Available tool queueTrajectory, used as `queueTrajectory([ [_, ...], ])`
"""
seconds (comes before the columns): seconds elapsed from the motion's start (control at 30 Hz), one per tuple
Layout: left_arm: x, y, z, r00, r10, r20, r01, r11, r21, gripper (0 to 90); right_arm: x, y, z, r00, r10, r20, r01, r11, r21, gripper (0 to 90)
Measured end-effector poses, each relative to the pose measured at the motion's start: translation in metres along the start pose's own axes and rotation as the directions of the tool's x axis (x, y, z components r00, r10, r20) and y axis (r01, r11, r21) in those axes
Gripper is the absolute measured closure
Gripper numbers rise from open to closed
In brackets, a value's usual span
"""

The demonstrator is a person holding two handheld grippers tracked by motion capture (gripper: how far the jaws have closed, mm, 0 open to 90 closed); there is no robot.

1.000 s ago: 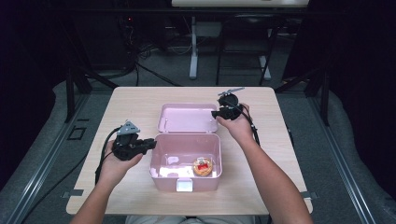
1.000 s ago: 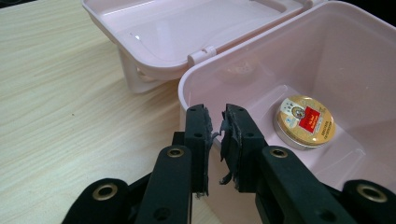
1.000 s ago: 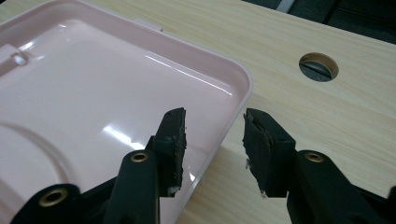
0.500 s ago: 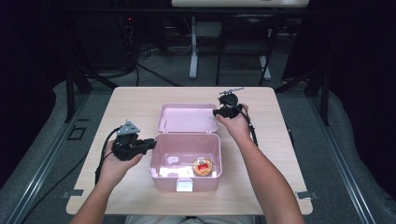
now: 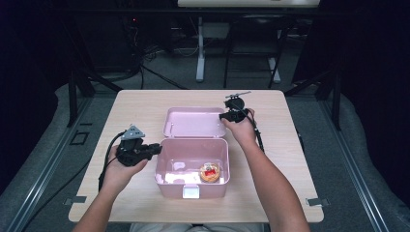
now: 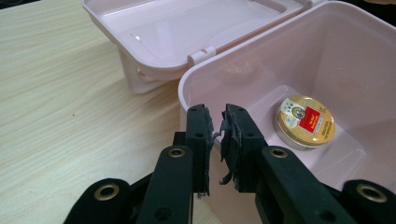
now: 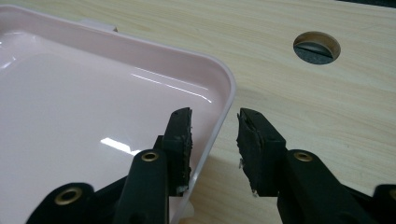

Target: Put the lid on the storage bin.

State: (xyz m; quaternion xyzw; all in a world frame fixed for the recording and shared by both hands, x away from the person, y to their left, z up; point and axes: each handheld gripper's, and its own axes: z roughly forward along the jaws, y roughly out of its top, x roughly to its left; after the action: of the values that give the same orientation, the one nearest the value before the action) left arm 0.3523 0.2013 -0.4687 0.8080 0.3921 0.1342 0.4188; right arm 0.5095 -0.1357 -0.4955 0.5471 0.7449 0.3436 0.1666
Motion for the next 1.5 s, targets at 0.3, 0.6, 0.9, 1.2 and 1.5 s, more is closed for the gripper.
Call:
queueTrajectory([
  [0.3,0.000,0.000,0.000,1.0000,-0.001,0.001,0.001,1.0000,0.000,80.1,-0.001,0.001,0.004,0.9993,0.035,-0.011,-0.035,0.999,0.005,70.7],
  [0.6,0.000,0.000,0.000,1.0000,-0.004,0.003,0.004,1.0000,0.000,80.1,0.000,0.002,0.005,0.9977,0.067,-0.011,-0.067,0.998,0.020,73.3],
  [0.9,0.000,0.000,0.000,1.0000,-0.006,0.003,0.006,1.0000,-0.003,80.1,0.002,0.004,0.002,0.9967,0.080,-0.005,-0.080,0.997,0.016,74.8],
  [1.2,0.000,0.000,0.000,1.0000,-0.002,-0.001,0.002,1.0000,-0.001,80.1,0.004,0.005,-0.002,0.9971,0.076,0.005,-0.076,0.997,0.003,76.1],
  [1.5,0.000,0.000,0.000,1.0000,0.001,0.000,-0.001,1.0000,0.002,80.2,0.006,0.006,-0.006,0.9976,0.068,0.011,-0.068,0.998,-0.012,77.2],
])
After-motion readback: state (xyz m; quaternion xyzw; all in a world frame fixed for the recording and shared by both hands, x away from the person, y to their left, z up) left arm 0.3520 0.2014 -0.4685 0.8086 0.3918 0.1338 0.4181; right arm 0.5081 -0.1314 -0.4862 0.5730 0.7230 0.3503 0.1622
